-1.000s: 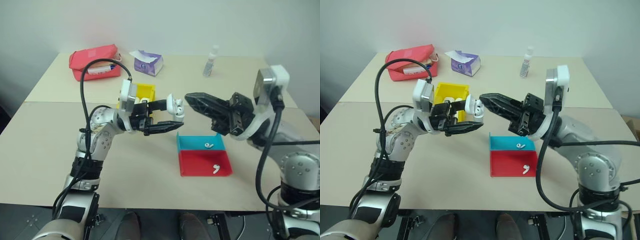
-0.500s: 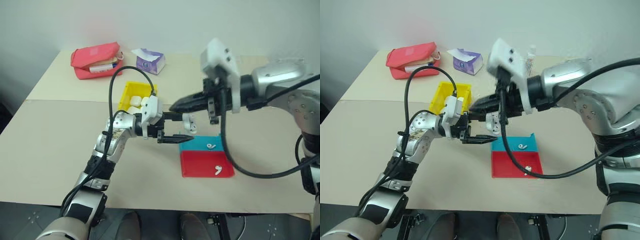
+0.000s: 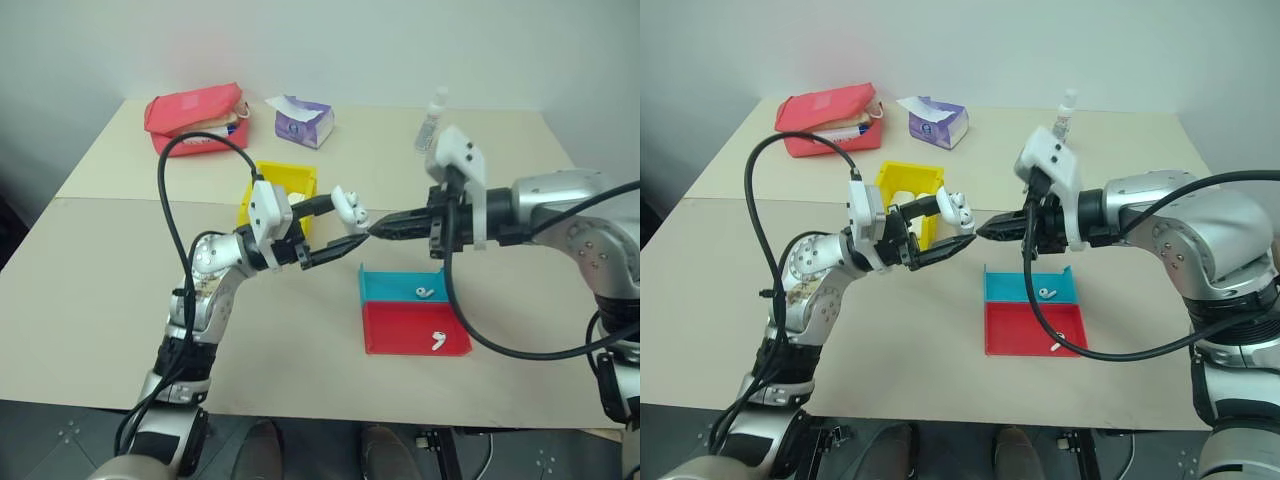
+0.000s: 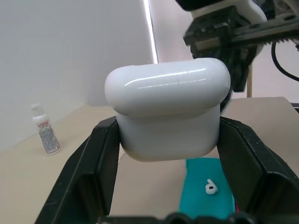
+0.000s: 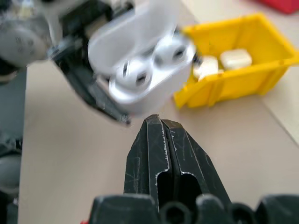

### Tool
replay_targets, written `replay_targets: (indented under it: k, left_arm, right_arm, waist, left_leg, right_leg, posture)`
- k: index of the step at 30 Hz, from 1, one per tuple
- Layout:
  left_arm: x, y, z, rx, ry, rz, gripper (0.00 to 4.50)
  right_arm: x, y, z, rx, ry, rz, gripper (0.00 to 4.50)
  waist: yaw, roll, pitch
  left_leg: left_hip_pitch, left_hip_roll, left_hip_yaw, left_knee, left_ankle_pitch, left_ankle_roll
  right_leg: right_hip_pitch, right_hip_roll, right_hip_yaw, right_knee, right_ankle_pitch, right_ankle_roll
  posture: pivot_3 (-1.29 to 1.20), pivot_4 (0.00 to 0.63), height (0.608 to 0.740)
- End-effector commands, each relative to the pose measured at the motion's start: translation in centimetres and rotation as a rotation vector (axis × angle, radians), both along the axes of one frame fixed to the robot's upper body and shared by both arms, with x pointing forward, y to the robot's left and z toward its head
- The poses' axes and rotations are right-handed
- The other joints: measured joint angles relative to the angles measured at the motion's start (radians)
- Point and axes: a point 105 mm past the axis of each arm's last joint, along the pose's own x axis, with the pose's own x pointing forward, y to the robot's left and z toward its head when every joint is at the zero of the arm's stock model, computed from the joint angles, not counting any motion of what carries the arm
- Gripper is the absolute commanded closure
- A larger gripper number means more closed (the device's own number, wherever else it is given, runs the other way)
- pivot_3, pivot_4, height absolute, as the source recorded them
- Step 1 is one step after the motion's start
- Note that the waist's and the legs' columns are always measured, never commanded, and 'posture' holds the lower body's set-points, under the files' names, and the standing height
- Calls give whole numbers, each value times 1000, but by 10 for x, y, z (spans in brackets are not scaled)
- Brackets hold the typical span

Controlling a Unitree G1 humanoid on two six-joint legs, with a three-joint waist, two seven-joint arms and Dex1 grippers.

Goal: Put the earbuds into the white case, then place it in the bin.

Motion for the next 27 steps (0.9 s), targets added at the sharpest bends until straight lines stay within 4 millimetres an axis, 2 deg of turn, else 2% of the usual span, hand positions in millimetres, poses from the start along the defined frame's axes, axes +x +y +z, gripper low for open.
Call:
replay_targets:
  k: [1,5,10,15,19,23,27]
  left_arm:
    - [-7,-3,7,22,-39,-25,1641]
    - [-9,-7,7,43,-25,-138,1641]
    - [-21,-18,2,80,-28,-306,1641]
    - [-21,-23,2,84,-23,-341,1641]
    - [-18,-24,2,98,-33,-348,1641]
    - [-16,-24,6,86,-48,-340,1641]
    - [-19,-18,7,68,-49,-318,1641]
  right_arm:
    - [-23,7,25,14,-101,108,4460]
    - [-34,11,35,-17,-153,201,4460]
    - [-25,20,46,-24,-164,209,4460]
    - [-27,41,32,-139,-130,263,4460]
    - [-23,48,24,-207,-116,253,4460]
    - [-19,42,15,-277,-128,227,4460]
    - [-17,25,10,-289,-109,178,4460]
  waist:
    - [3,0,0]
    - [4,0,0]
    - [-4,0,0]
    - [-9,1,0]
    - [-8,1,0]
    - [-1,1,0]
    - [1,1,0]
  left_leg:
    - [0,0,0,0,0,0]
    - [0,0,0,1,0,0]
    - [1,0,0,1,0,0]
    - [1,0,0,1,0,0]
    - [0,0,0,2,0,0]
    - [0,0,0,2,0,0]
    - [0,0,0,3,0,0]
  right_leg:
    - [0,0,0,0,0,0]
    - [1,0,0,1,0,0]
    - [0,0,0,2,0,0]
    - [0,0,0,3,0,0]
    - [0,0,0,3,0,0]
    - [0,0,0,3,0,0]
    - [0,0,-1,3,0,0]
  posture:
    - [0,150,740]
    - [0,150,740]
    - [0,150,740]
    - [0,150,740]
    - [0,150,740]
    - [0,150,740]
    - [0,150,740]
